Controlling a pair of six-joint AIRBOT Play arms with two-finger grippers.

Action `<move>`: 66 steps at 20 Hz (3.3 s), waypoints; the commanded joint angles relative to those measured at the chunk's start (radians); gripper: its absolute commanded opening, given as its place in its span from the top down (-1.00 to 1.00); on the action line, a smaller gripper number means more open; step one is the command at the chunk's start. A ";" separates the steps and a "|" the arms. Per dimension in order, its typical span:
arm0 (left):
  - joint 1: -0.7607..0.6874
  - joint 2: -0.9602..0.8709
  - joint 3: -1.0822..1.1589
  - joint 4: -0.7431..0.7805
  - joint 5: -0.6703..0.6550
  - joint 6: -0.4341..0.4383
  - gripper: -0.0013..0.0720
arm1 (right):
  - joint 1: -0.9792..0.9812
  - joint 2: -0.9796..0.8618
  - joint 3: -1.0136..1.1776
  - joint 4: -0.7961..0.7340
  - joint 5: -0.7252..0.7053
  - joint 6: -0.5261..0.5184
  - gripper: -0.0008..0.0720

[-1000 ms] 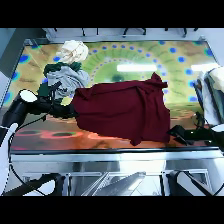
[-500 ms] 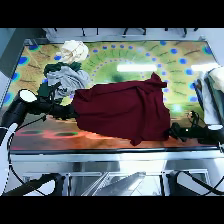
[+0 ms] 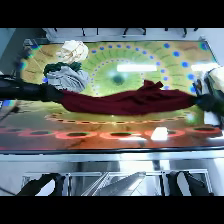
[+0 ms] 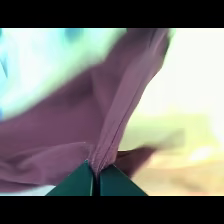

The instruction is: Fold the shirts.

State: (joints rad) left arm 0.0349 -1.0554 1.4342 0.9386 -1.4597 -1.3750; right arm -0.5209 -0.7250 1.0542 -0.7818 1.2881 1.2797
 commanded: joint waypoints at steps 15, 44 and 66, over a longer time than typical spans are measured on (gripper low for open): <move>-0.242 0.225 0.595 0.612 -0.250 -0.142 0.92 | 0.163 -0.151 1.171 -0.486 0.339 0.130 0.91; -0.171 -0.809 0.426 0.608 0.140 0.006 0.92 | 0.299 -1.041 0.795 -0.447 -0.110 0.072 0.90; -0.173 -0.811 0.283 0.482 0.095 -0.003 0.92 | 0.307 -1.247 0.795 -0.474 0.103 0.182 0.90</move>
State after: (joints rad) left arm -0.1379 -1.8656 1.7187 1.4532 -1.3598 -1.3785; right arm -0.2161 -1.9575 1.8496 -1.2579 1.3617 1.4391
